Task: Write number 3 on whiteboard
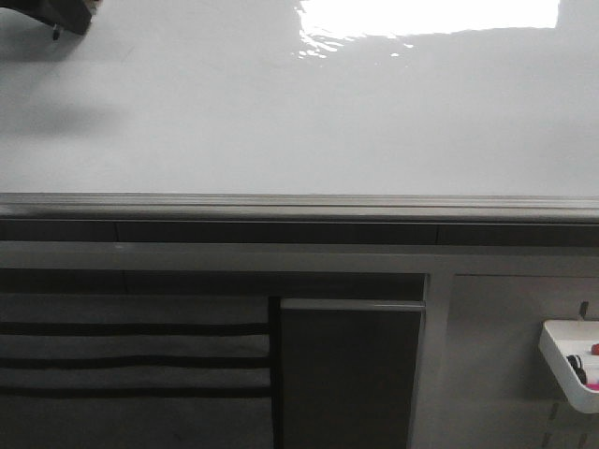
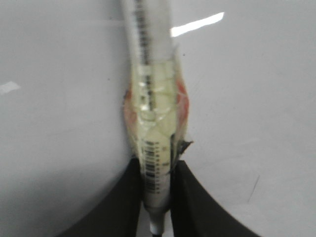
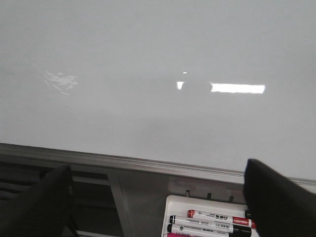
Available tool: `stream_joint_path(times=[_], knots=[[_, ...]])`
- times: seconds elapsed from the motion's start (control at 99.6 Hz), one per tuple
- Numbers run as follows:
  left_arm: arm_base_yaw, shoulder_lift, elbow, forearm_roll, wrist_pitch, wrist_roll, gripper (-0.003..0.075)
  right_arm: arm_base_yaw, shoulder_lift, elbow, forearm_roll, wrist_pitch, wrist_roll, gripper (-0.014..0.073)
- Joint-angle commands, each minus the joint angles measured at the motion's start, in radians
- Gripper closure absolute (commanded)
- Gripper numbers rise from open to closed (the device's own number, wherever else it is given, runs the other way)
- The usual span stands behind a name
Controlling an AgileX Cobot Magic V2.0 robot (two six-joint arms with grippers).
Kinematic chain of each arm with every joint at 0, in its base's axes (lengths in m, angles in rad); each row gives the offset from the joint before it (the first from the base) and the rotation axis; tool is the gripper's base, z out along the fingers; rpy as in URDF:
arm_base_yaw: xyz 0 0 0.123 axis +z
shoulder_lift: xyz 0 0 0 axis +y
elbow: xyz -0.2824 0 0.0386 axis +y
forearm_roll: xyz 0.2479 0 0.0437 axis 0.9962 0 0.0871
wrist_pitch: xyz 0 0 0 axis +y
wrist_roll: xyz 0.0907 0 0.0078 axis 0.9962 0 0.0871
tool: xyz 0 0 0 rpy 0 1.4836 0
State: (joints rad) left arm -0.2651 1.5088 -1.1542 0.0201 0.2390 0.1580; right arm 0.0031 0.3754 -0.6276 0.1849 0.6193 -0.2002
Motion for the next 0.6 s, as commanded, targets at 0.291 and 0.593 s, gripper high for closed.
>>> stream_joint_path(times=[0.291, 0.593], knots=[[-0.017, -0.149, -0.037, 0.038, 0.126, 0.002, 0.0738, 0.0, 0.068, -0.147, 0.201, 0.16, -0.17, -0.0031], [-0.194, -0.375, -0.037, 0.019, 0.558, 0.229, 0.0738, 0.168, 0.323, -0.282, 0.536, 0.407, -0.574, -0.0031]])
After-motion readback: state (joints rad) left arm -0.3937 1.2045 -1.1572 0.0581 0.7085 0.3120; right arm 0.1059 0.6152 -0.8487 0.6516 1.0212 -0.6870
